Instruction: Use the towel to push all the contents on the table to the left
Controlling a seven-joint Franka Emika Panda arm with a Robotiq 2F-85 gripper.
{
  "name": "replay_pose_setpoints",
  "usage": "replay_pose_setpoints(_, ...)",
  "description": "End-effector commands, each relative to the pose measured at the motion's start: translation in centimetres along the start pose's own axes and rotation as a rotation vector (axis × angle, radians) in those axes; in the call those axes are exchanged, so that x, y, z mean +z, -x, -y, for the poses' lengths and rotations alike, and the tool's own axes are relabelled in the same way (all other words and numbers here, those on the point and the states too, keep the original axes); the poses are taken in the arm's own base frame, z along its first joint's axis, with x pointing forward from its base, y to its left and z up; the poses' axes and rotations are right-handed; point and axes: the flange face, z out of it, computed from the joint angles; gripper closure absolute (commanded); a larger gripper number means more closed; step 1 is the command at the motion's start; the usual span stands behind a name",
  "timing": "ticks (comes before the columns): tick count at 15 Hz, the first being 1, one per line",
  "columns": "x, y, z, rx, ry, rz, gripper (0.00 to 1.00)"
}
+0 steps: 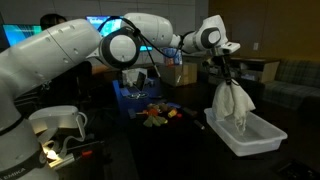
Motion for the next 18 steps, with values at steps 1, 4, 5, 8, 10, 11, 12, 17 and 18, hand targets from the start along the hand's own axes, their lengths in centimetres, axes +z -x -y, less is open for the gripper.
replay_pose_setpoints(1,1.4,0.1,-1.3,-0.051,0.097,0.024,0.49)
replay_pose_setpoints(4,1.7,-0.1,-2.6,-0.073,0.162,0.07,0.27)
replay_pose_setpoints(5,1.3,-0.3,-3.0,-0.073,0.175,0.081,0.18)
replay_pose_setpoints(8,-2.9,-1.3,-3.8,-0.155,0.167,0.172,0.0)
replay_pose_setpoints(10,-6.0,-1.5,-4.3,-0.233,0.161,0.245,0.0)
replay_pose_setpoints(11,-7.9,-1.4,-4.6,-0.274,0.155,0.291,0.0)
replay_pose_setpoints(12,-9.4,-1.1,-4.9,-0.307,0.158,0.336,0.0)
replay_pose_setpoints(17,-17.2,1.0,-6.6,-0.387,0.188,0.54,0.0)
replay_pose_setpoints(18,-18.5,1.6,-6.8,-0.393,0.195,0.572,0.0)
